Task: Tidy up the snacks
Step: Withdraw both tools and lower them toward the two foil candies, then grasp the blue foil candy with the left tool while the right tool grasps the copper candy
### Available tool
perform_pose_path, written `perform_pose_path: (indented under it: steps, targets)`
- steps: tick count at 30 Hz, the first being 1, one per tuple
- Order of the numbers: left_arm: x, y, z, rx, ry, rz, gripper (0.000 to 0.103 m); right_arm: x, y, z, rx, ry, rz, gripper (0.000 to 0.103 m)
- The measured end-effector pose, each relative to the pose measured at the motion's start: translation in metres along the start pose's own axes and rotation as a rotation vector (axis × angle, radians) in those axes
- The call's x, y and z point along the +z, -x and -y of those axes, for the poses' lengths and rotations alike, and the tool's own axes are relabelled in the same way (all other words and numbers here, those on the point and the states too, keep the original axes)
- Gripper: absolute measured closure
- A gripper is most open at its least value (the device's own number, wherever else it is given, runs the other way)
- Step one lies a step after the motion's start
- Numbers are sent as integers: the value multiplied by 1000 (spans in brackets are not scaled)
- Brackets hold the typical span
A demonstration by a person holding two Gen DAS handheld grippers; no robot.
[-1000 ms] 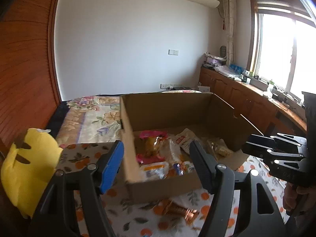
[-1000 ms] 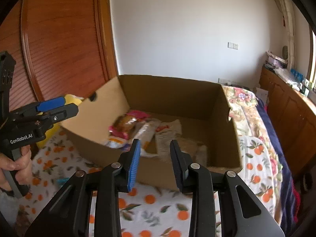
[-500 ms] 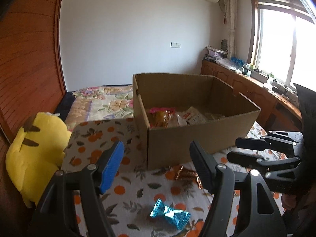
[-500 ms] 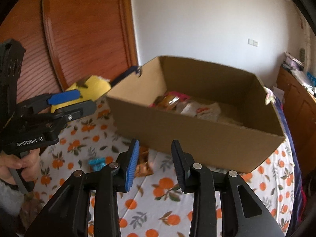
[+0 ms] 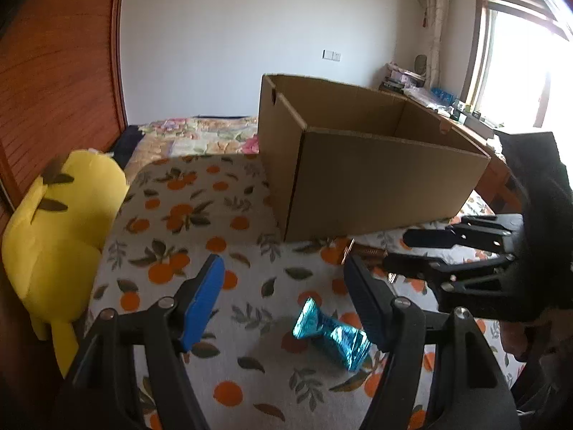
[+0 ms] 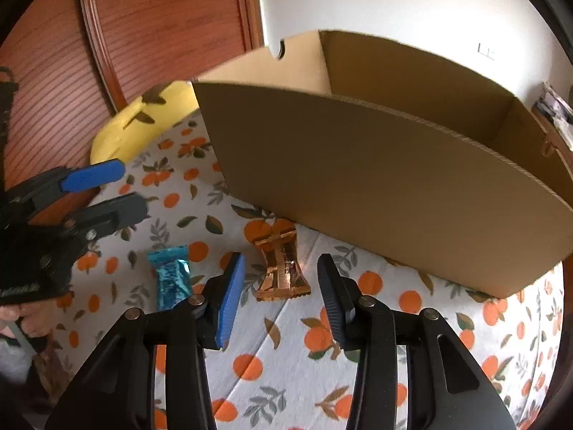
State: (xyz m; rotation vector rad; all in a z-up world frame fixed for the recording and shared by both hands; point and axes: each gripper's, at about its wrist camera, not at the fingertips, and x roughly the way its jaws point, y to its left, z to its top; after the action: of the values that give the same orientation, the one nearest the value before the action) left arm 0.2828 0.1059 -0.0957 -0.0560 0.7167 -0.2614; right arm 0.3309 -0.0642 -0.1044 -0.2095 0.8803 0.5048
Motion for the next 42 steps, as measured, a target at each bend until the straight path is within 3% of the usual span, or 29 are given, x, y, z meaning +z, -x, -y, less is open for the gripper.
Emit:
perform_pose_path:
  steps: [8, 13, 15, 16, 18, 19, 20, 24, 32, 42]
  targets:
    - [-26, -12, -4, -31, 42, -78, 33, 3, -30, 6, 7, 13, -84, 61]
    - [-38, -17, -7, -41, 91, -118, 33, -1, -36, 4, -16, 41, -82, 61]
    - [-40, -18, -6, -35, 91, -126, 33, -1, -35, 5, -20, 44, -79, 64]
    - [-40, -18, -4, -34, 84, -126, 33, -1, -34, 5, -26, 46, -75, 70]
    - [-40, -17, -3, -46, 83, -124, 33, -2, -32, 7, -54, 45, -62, 71]
    - [-40, -16, -2, -54, 89, -125, 33, -4, -33, 7, -50, 44, -61, 77]
    - [-41, -16, -2, -64, 98, -129, 33, -7, -29, 8, -50, 43, -54, 81]
    - [-41, -18, 6, -68, 97, -142, 33, -20, -19, 10, -69, 37, -50, 82]
    - [-38, -23, 24, -62, 97, -152, 36, -47, 19, 24, -45, -48, -7, 83]
    - [-35, -37, 34, -32, 109, -171, 42, -87, 59, 40, -87, -103, 18, 83]
